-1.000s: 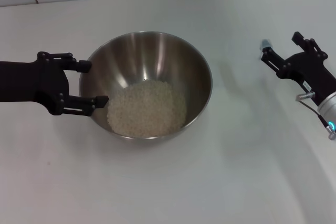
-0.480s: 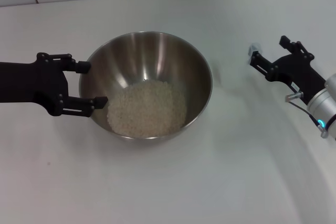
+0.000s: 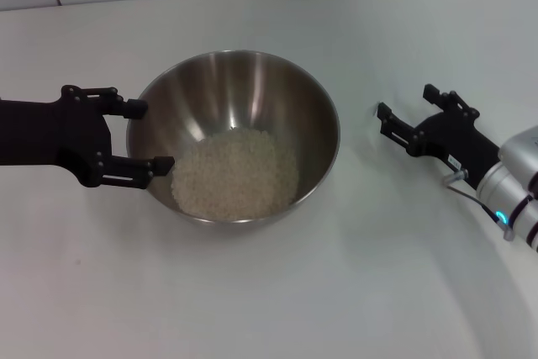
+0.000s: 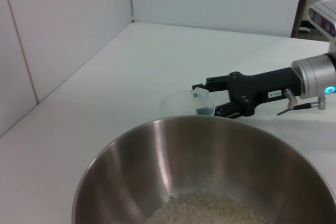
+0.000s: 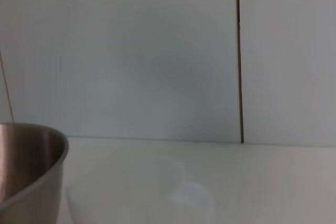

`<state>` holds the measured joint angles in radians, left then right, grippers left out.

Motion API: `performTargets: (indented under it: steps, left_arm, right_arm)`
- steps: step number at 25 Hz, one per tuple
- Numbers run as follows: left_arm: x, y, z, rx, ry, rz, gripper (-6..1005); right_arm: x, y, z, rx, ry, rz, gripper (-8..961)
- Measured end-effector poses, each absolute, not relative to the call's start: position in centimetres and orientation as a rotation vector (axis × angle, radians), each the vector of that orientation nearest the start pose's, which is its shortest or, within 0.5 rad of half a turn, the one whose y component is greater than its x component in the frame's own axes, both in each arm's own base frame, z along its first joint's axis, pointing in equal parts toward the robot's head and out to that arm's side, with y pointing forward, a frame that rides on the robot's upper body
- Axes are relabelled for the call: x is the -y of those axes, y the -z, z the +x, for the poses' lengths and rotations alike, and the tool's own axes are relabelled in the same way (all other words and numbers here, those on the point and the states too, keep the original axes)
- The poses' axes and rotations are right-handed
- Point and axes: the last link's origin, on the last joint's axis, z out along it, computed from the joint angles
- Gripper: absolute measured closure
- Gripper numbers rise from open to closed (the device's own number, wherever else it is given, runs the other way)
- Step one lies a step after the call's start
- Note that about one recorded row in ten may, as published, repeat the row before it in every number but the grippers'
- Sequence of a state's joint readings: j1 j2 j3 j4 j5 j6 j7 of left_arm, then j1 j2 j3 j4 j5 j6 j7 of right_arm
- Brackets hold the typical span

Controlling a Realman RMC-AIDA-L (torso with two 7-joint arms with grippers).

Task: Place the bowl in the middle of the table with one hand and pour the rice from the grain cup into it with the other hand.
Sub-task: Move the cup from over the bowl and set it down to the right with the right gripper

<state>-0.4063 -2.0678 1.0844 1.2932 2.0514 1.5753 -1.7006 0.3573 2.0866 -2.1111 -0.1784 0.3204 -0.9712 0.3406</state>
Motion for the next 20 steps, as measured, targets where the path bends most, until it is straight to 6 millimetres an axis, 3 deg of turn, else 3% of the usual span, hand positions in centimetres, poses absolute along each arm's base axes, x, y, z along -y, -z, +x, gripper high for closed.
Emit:
performTargets:
  steps: [5,9,14,17,20]
  left_arm:
    - [-32.9,-3.5,-20.7,0.289,0.228,-2.864,143]
    - [-32.9,-3.5,-20.7,0.294,0.226,-2.867,143]
    - [-32.8,-3.5,-21.0,0.304,0.224,-2.864,143]
    - [-32.9,-3.6,-20.9,0.295,0.225,-2.862,143]
    - [-33.0,-3.5,-20.9,0.284,0.225,-2.864,143]
  right_arm:
    - [-28.6,6.3,35.1,-0.758,-0.596,-1.901,108]
    - [-26.3,5.7,35.4,-0.774,-0.706,-1.917,108]
    - [-22.9,-0.7,34.8,-0.583,-1.049,-1.754,109]
    - [-24.5,-5.3,33.9,-0.459,-1.177,-1.902,109]
    - [-27.7,-7.6,32.3,-0.356,-1.151,-2.152,109]
